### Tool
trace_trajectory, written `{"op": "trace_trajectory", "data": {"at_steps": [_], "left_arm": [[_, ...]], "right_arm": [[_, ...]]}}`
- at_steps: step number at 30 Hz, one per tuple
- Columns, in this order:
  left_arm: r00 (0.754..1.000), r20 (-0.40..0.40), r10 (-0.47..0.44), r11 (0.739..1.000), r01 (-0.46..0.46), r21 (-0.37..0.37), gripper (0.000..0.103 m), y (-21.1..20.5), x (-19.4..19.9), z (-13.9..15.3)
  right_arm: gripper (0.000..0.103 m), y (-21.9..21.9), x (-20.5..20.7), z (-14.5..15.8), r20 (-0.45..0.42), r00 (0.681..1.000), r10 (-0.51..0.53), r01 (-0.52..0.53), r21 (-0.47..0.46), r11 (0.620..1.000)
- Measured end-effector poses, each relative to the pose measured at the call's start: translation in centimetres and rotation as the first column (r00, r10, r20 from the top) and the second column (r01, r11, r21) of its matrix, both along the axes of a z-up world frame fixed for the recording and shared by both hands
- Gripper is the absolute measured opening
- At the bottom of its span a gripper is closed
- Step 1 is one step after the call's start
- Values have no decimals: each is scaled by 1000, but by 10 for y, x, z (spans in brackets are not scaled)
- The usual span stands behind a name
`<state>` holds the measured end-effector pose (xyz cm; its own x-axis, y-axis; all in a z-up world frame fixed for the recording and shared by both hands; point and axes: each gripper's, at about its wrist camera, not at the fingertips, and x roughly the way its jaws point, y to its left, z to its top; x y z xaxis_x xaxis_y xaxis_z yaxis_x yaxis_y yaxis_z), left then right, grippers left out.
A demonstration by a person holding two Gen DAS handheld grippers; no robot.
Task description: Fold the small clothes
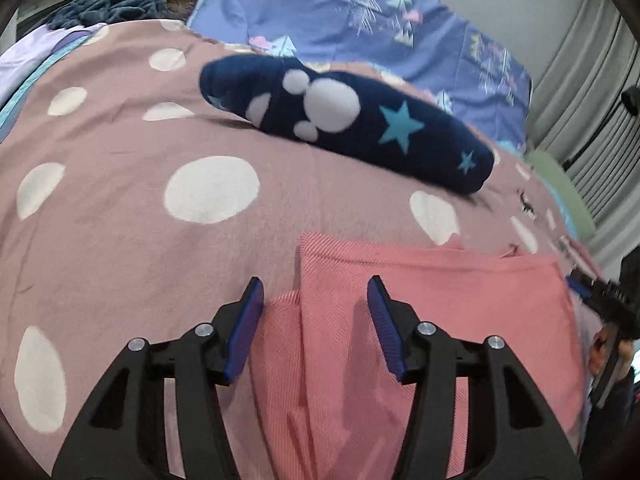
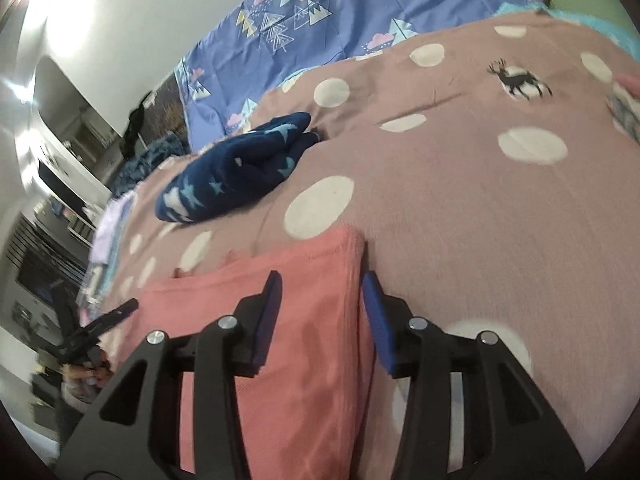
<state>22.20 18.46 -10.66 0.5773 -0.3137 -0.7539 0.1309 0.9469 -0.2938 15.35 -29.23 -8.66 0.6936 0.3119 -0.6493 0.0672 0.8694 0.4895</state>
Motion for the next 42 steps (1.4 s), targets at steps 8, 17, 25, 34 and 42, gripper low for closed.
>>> {"op": "trace_trajectory", "data": {"at_steps": [8,17,25,34,42], "left_arm": [[981,189,-37,999,30,41,1,0,-26,42],[995,90,49,981,-65,181,28,-5,-24,16],[866,163,-473,867,423,264,54,-172,-159,55],[633,85,-769,571,622,535,66,-328,-267,10],[664,44,-747,523,545,656,66,-346,-265,-7]], "right_arm": [[3,0,0,20,121,993,10,-10,0,1000],[16,-24,-1,-22,-11,997,-72,73,129,989],[25,-39,-33,-18,16,1000,25,-28,185,982],[26,-47,-26,-37,-51,989,136,-113,320,941],[43,-37,-22,-30,-122,968,220,-177,294,939]]}}
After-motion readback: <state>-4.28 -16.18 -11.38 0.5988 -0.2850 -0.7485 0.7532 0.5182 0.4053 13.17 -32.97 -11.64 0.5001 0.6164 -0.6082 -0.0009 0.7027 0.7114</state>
